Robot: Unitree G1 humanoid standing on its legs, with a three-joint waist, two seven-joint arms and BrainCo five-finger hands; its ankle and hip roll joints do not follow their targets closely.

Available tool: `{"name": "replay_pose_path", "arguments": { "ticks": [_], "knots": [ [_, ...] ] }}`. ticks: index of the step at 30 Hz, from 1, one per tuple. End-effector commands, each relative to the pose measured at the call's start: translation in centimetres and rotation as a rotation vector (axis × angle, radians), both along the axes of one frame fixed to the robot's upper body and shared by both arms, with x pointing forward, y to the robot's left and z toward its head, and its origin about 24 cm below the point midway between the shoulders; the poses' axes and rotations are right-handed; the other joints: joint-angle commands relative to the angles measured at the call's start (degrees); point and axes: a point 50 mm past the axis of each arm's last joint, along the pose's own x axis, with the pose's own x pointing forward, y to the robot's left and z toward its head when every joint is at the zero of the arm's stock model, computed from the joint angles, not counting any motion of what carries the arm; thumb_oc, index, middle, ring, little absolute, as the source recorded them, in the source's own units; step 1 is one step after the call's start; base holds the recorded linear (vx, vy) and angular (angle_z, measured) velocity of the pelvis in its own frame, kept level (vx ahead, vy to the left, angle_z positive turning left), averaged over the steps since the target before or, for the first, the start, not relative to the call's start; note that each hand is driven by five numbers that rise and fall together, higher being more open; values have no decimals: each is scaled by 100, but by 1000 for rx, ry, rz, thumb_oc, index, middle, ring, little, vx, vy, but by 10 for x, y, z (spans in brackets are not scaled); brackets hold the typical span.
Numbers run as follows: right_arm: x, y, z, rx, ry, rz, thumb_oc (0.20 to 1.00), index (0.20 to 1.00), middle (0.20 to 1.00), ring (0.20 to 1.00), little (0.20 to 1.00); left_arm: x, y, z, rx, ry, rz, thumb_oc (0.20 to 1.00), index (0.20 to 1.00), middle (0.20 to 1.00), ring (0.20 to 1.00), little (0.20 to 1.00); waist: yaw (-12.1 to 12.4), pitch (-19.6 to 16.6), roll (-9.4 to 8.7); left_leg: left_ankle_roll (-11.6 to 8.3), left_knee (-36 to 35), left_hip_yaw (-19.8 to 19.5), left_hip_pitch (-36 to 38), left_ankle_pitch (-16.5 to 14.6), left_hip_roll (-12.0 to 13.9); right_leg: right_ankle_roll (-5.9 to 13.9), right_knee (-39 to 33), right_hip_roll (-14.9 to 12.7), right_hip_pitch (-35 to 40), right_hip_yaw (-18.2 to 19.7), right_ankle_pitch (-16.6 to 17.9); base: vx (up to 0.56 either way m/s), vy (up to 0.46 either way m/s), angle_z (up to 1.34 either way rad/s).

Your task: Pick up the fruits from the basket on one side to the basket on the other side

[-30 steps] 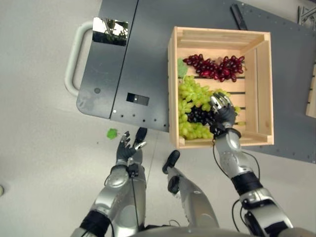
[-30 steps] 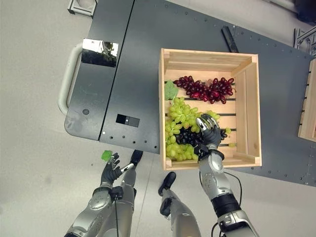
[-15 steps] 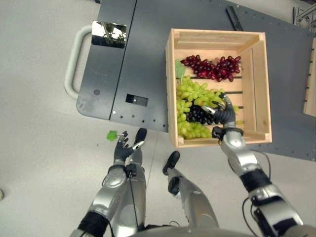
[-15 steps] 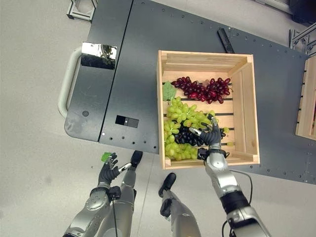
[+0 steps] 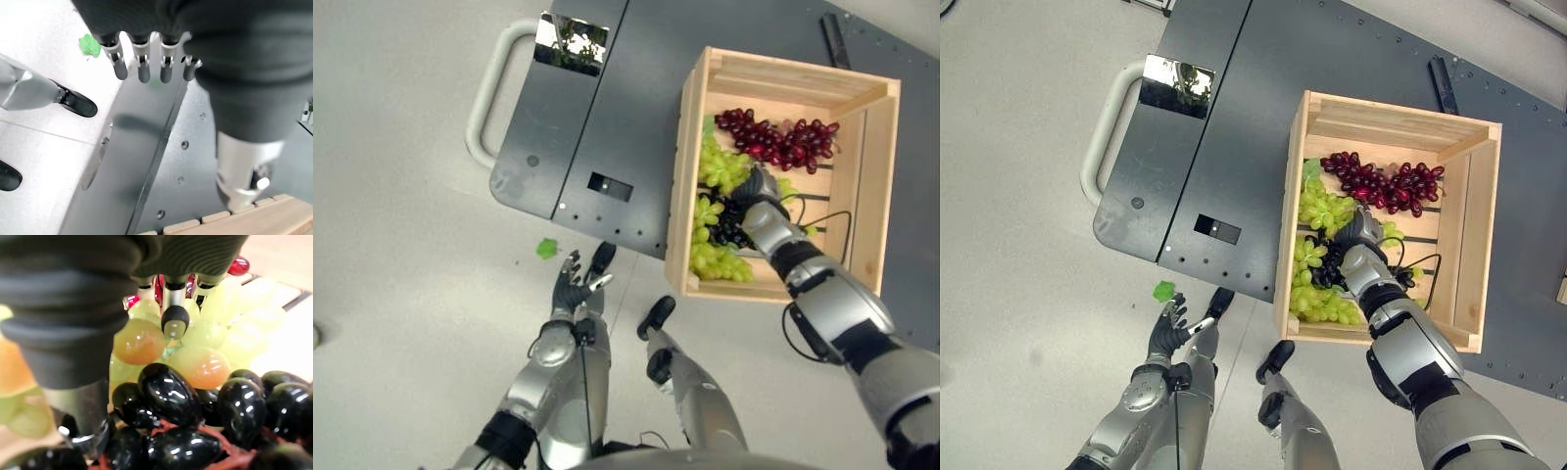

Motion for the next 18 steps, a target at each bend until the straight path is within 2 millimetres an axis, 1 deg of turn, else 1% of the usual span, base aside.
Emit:
{"name": "replay_pose_path", "arguments": {
  "ticks": [1, 3, 4, 7, 9, 13, 15, 16, 17, 18],
  "knots": [
    [5, 5, 16, -115, -3, 44, 1000, 1000, 1000, 1000, 1000, 39, -6, 75, -47, -327, -4, 1000, 1000, 1000, 1000, 1000, 189, 59, -107, -146, 20, 69, 64, -551, 105, 851, -377, -820, -73, 33, 637, 45, -43, 12],
    [6, 3, 17, -130, -1, 36, 1000, 1000, 1000, 1000, 1000, 41, -8, 77, -46, -333, -12, 1000, 1000, 1000, 1000, 1000, 202, 59, -98, -140, 31, 38, -17, -514, 77, 854, -384, -827, -126, 2, 669, 12, -10, 8],
    [5, 0, 16, -160, 17, 25, 1000, 1000, 1000, 1000, 1000, 41, -13, 77, -53, -335, -28, 1000, 1000, 1000, 1000, 1000, 268, 59, -58, -157, 20, 8, -31, -532, 92, 851, -387, -805, -104, -31, 632, 28, -21, 8],
    [4, -5, 14, -187, 36, 9, 1000, 1000, 1000, 1000, 1000, 42, -17, 78, -58, -338, -40, 1000, 1000, 1000, 1000, 1000, 306, 59, -17, -166, 26, -47, -117, -516, 74, 851, -379, -804, -143, -78, 630, 27, -25, 15],
    [2, -9, 12, -263, 62, 2, 1000, 1000, 1000, 1000, 1000, 42, -22, 79, -55, -343, -61, 1000, 1000, 1000, 1000, 1000, 370, 59, 43, -181, 16, -118, -216, -497, 63, 854, -377, -799, -198, -146, 623, 15, -11, 12],
    [2, -8, 10, -322, 84, 8, 1000, 1000, 1000, 1000, 1000, 43, -27, 79, -53, -342, -70, 1000, 1000, 1000, 1000, 1000, 394, 59, 81, -194, 42, -164, -336, -492, 36, 847, -375, -785, -266, -188, 613, 10, -2, 3],
    [1, 0, 3, -295, 89, 21, 1000, 1000, 1000, 1000, 1000, 45, -31, 80, -61, -343, -75, 1000, 1000, 1000, 1000, 1000, 419, 59, 112, -199, 61, -208, -449, -486, 11, 839, -375, -765, -336, -231, 605, 0, 0, 0],
    [1, 0, 3, -294, 89, 21, 1000, 1000, 1000, 1000, 1000, 45, -31, 80, -61, -343, -75, 1000, 1000, 1000, 1000, 1000, 418, 59, 111, -199, 64, -209, -452, -487, 10, 839, -374, -766, -337, -233, 605, 0, 0, 0],
    [1, 6, -1, -228, 78, 26, 1000, 1000, 1000, 1000, 1000, 45, -33, 81, -67, -344, -76, 1000, 1000, 1000, 1000, 1000, 423, 59, 126, -202, 76, -223, -499, -486, 5, 838, -368, -770, -371, -247, 600, 5, 2, 4],
    [0, 12, -5, -110, 48, 13, 1000, 1000, 1000, 1000, 1000, 46, -35, 82, -76, -343, -74, 1000, 1000, 1000, 1000, 1000, 419, 59, 143, -202, 84, -240, -545, -481, 0, 828, -362, -765, -402, -256, 586, 9, 6, 6]
  ]
}}
